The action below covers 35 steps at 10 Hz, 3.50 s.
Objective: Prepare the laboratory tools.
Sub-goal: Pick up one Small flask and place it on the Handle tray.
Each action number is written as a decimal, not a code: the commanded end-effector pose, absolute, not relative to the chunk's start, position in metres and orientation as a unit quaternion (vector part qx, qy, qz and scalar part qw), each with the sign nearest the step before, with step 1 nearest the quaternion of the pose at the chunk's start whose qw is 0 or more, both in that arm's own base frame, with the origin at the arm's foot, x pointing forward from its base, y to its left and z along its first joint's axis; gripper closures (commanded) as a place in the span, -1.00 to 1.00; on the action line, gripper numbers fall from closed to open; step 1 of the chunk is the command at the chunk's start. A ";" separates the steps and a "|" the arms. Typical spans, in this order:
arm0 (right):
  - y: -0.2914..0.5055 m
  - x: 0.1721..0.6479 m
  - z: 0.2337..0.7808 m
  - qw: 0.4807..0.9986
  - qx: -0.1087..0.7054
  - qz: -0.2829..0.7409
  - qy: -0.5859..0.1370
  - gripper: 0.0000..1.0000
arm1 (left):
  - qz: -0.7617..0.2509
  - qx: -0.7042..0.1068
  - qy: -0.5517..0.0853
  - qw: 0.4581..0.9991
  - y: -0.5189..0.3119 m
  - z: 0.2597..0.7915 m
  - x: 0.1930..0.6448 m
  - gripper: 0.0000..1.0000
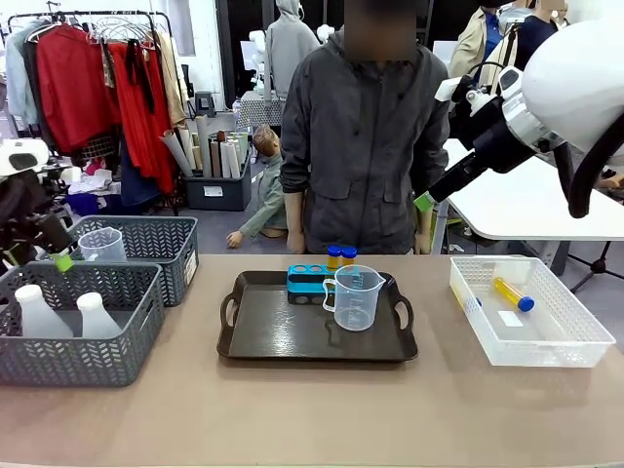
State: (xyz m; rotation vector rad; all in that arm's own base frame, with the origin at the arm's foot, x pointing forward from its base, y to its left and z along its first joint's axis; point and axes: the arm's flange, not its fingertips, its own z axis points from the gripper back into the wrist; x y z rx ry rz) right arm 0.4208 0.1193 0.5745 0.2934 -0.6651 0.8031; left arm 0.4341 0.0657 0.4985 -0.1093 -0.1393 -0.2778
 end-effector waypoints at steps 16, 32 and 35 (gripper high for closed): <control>0.120 0.422 0.575 0.854 0.149 0.383 -0.320 -1.00 | -0.103 -0.024 -0.048 0.993 0.111 0.424 0.461 1.00; 0.120 0.422 0.575 0.854 0.149 0.383 -0.320 -1.00 | -0.368 0.097 -0.182 0.907 -0.095 0.703 0.416 1.00; 0.120 0.422 0.575 0.854 0.149 0.383 -0.320 -1.00 | -0.475 0.090 -0.199 0.852 -0.161 0.701 0.438 1.00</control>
